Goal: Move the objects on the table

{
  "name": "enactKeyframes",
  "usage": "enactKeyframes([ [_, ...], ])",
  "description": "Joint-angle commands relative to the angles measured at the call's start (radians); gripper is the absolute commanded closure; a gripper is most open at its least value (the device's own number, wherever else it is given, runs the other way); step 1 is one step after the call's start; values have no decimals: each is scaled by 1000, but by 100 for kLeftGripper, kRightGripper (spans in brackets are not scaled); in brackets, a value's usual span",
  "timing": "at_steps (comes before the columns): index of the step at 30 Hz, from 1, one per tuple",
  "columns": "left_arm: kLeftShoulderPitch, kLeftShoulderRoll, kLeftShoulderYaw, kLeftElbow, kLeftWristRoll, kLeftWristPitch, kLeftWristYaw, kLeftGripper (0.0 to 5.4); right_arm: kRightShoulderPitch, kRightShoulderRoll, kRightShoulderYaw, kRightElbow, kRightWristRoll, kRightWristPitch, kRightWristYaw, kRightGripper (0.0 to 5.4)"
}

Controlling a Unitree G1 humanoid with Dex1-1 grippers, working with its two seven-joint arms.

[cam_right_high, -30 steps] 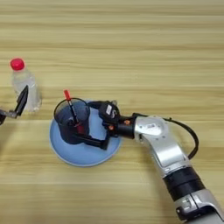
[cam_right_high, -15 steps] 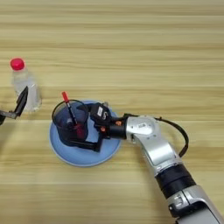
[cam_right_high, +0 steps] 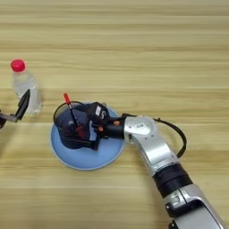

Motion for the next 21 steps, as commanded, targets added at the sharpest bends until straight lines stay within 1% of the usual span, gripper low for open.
enactKeyframes([
  [1, 4, 6, -11, -11, 6, -1, -5, 0, -21, -7, -13, -22, 4, -3, 8, 70],
  [6, 4, 13, -16, -23, 8, 12, -7, 0, -19, -18, -26, -36, 12, 1, 14, 70],
  [9, 17, 22, -22, -44, 8, 23, -20, 0, -20, -23, -36, -44, 16, 3, 16, 70],
  [14, 51, 47, -7, -111, -23, 57, -35, 0, -23, -24, -46, -43, 16, 2, 18, 70],
  [17, 84, 62, -14, -161, -45, 66, -69, 0, -28, -23, -53, -39, 19, 1, 18, 70],
  [19, 99, 79, -20, -189, -60, 74, -98, 0, -35, -22, -59, -33, 20, 0, 19, 70],
  [21, 122, 104, -36, -221, -72, 87, -147, 0, -37, -26, -66, -36, 27, 3, 24, 70],
])
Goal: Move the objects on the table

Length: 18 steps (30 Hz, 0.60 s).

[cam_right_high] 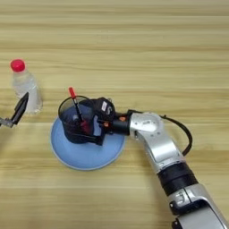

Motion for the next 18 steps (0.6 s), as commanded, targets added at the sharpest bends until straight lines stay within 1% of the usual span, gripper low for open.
enactKeyframes([
  [1, 47, 58, -28, -72, -33, 32, -89, 0, -35, -8, -22, -12, 21, 3, 10, 70],
  [4, 72, 81, -45, -122, -62, 49, -142, 0, -32, -19, -29, -28, 34, 12, 24, 70],
  [6, 91, 103, -60, -165, -87, 78, -186, 0, -32, -29, -35, -42, 45, 21, 33, 70],
  [9, 117, 143, -86, -213, -104, 121, -255, 0, -33, -47, -45, -65, 65, 37, 56, 70],
  [11, 120, 165, -100, -237, -120, 154, -294, 0, -34, -67, -51, -91, 83, 56, 84, 70],
  [14, 119, 182, -113, -266, -136, 186, -330, 0, -34, -89, -60, -133, 110, 86, 110, 70],
  [18, 114, 191, -130, -300, -153, 222, -367, 0, -27, -121, -65, -191, 136, 124, 138, 70],
])
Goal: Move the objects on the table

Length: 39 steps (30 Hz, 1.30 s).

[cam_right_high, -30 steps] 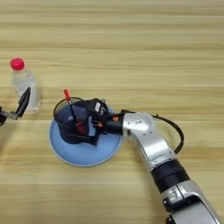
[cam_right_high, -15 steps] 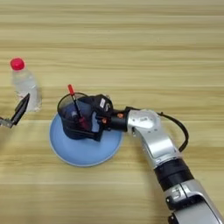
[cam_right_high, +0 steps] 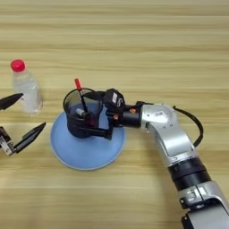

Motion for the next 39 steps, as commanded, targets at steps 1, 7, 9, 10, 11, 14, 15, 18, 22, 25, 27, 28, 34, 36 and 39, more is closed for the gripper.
enactKeyframes([
  [1, -3, 21, -22, -47, -26, 46, -38, 0, -8, -43, -15, -72, 37, 43, 33, 70],
  [7, -17, 29, -47, -73, -72, 106, -101, 0, 27, -102, -20, -195, 97, 113, 78, 70],
  [9, -26, 31, -46, -75, -82, 119, -115, 0, 33, -118, -22, -231, 117, 140, 86, 70],
  [10, -32, 32, -46, -75, -84, 125, -124, 0, 34, -127, -25, -248, 127, 154, 88, 70],
  [11, -37, 33, -46, -76, -89, 131, -133, 0, 35, -135, -28, -261, 135, 165, 90, 70],
  [14, -57, 35, -51, -73, -94, 140, -157, 0, 31, -156, -39, -292, 158, 196, 94, 70],
  [15, -68, 37, -55, -68, -92, 143, -166, 0, 29, -163, -43, -304, 166, 207, 96, 70],
  [18, -90, 47, -67, -60, -90, 154, -195, 0, 29, -184, -48, -337, 183, 233, 99, 70],
  [22, -113, 57, -81, -57, -94, 174, -232, 0, 28, -204, -50, -368, 199, 261, 99, 70],
  [25, -132, 67, -102, -54, -81, 185, -262, 0, 27, -213, -47, -378, 203, 271, 99, 70],
  [27, -144, 76, -120, -52, -71, 195, -284, 0, 26, -218, -45, -385, 205, 277, 99, 70],
  [28, -149, 80, -129, -50, -66, 198, -294, 0, 25, -220, -44, -389, 207, 281, 98, 70],
  [34, -215, 46, -186, -16, -45, 207, -315, 0, 13, -220, -38, -410, 213, 299, 95, 70],
  [36, -238, 34, -200, -5, -39, 208, -316, 0, 11, -212, -29, -412, 210, 296, 92, 70],
  [39, -265, 16, -207, 12, -41, 204, -312, 0, 10, -204, -18, -421, 205, 291, 88, 70],
])
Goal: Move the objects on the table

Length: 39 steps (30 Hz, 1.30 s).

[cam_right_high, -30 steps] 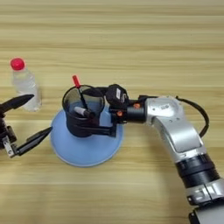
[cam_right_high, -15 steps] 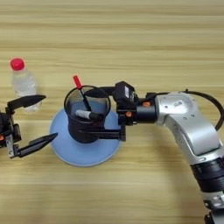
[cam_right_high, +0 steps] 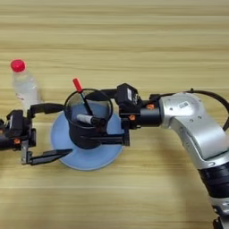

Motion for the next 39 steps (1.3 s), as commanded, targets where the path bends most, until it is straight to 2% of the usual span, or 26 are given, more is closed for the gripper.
enactKeyframes([
  [1, -44, -21, -17, 24, 15, 5, -1, 0, -27, 7, 16, -29, 6, 3, -2, 70],
  [6, -48, -38, -30, 14, 5, 14, -3, 0, -28, 19, 34, -44, -2, -5, -10, 70],
  [24, -65, -44, -55, 48, 22, -3, -15, 0, -70, 58, 44, -68, 14, 0, -32, 70],
  [29, -67, -51, -47, 47, 3, -9, -17, 69, -67, 58, 44, -72, 14, 2, -29, 70],
  [39, -61, -56, -47, 41, -2, -11, -24, 76, -59, 58, 44, -77, 16, 1, -30, 73],
])
